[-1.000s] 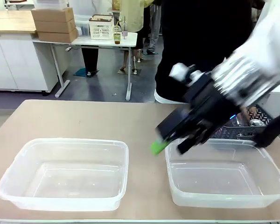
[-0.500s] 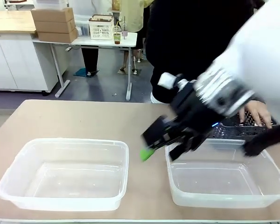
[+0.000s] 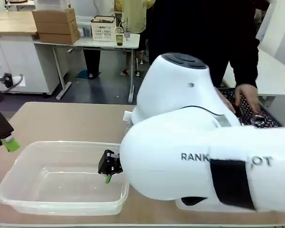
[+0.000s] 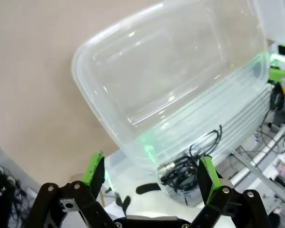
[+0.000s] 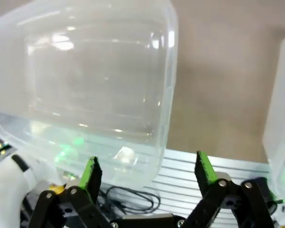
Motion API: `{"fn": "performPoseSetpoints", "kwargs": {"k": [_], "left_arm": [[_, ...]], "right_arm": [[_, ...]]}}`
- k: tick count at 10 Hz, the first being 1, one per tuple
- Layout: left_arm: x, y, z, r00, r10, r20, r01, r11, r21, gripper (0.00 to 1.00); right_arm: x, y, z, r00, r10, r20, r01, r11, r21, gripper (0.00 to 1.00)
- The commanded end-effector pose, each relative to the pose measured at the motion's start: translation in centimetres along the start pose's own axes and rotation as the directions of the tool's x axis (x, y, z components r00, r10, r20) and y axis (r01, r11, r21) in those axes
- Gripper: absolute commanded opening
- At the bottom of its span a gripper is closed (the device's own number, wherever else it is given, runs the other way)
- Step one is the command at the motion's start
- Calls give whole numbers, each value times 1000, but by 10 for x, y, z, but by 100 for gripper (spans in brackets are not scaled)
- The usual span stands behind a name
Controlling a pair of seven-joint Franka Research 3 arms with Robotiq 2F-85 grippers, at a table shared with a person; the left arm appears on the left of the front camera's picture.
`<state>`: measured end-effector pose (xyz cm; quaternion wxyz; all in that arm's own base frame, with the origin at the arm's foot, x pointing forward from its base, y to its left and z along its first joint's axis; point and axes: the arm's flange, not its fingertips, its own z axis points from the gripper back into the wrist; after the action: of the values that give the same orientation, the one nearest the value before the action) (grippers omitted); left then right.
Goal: Sort the waste into each basket.
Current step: Pick up the Organizing box on the left side of the table and lift it.
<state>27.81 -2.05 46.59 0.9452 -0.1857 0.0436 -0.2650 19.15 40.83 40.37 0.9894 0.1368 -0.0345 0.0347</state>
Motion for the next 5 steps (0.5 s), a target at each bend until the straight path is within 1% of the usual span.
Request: {"fn": "performPoseSetpoints", "kwargs": {"k": [1,2,3,4,5], "left_arm": [[-9,-3,14,999,-31,45,31,999,15,100],[0,0,0,1000,0,0,0,1000,0,100],[4,-7,-9,999,7,40,-8,999,32,100],[7,-9,-32,999,33,22,-34,999,29,100],[6,-9,-62,995,96,32,-98,993,61,100]], "right_arm": [[-12,-3,23,1000,25,13,-26,997,68,100],[0,0,0,1000,0,0,0,1000,0,100],[9,14,-11,999,-43,6,44,998,-54,100],[19,22,-22,997,-77,-11,76,992,-103,100],[27,27,-33,993,-102,-54,95,989,-115,100]]}}
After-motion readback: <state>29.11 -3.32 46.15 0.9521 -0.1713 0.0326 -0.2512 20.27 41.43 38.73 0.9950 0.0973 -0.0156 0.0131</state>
